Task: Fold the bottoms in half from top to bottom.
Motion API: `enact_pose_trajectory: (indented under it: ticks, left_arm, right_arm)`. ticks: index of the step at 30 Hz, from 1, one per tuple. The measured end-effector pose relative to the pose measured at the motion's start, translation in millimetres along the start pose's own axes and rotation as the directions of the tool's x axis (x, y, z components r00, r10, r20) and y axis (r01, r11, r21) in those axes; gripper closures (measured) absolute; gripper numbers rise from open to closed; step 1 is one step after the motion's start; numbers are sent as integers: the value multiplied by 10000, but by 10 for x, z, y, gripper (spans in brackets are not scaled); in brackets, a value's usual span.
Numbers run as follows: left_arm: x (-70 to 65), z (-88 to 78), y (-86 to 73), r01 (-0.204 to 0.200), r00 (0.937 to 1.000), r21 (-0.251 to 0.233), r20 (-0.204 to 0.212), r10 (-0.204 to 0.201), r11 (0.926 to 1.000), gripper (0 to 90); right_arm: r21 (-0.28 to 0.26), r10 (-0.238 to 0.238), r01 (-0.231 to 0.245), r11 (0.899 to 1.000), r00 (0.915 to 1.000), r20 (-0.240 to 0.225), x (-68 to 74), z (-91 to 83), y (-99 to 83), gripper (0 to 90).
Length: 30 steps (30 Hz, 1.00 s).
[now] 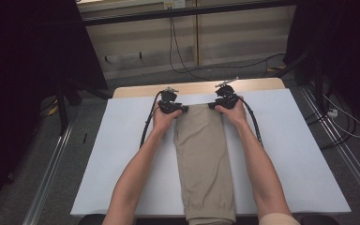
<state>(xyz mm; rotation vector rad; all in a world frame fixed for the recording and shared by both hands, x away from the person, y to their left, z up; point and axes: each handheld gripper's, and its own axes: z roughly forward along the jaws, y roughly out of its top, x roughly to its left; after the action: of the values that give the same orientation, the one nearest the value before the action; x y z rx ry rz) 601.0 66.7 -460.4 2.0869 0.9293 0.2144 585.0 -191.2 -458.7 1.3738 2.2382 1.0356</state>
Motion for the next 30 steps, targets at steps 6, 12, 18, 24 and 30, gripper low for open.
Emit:
enact_pose_trajectory:
  ticks: [6, 12, 18, 24, 30]
  left_arm:
    - [-2, -40, -59, 582, 9973, -112, 444, -577, 9982, 843]
    - [-13, -109, -35, 754, 9960, -421, 503, -732, 9963, 859]
    - [-27, -257, 65, 829, 9952, -1007, 598, -771, 9915, 861]
    - [-61, -370, 167, 863, 9956, -1507, 499, -796, 9848, 862]
    - [-39, -518, 313, 817, 9965, -1949, 313, -771, 9774, 863]
  right_arm:
    - [4, 372, -372, 9993, 9974, -613, 41, -5, -11, 852]
    - [-363, 693, -725, 9967, 9941, -829, 27, -84, -15, 861]
    - [-840, 843, -942, 9920, 9899, -1140, -12, -227, 35, 862]
    - [-1326, 771, -911, 9870, 9912, -1074, 2, -398, 133, 863]
    - [-2049, 750, -922, 9744, 9931, -905, 56, -571, 282, 866]
